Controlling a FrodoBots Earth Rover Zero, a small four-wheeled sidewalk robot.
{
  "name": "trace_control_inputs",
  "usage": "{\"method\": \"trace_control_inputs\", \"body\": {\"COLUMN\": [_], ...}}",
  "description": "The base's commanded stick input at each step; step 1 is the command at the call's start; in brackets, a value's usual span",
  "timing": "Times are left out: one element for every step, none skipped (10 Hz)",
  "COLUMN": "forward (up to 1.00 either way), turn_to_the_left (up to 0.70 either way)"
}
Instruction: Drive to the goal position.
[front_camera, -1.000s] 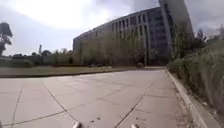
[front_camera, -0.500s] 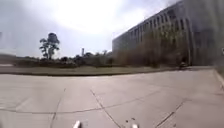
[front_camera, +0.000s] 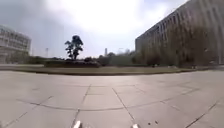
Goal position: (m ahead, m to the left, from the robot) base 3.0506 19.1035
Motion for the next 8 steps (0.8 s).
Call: {"method": "trace_control_inputs", "body": {"forward": [0.0, 0.0, 0.0, 0.0, 0.0, 0.0, 0.0, 0.0], "turn_to_the_left": [0.7, 0.7, 0.7, 0.7, 0.7, 0.7, 0.7, 0.7]}}
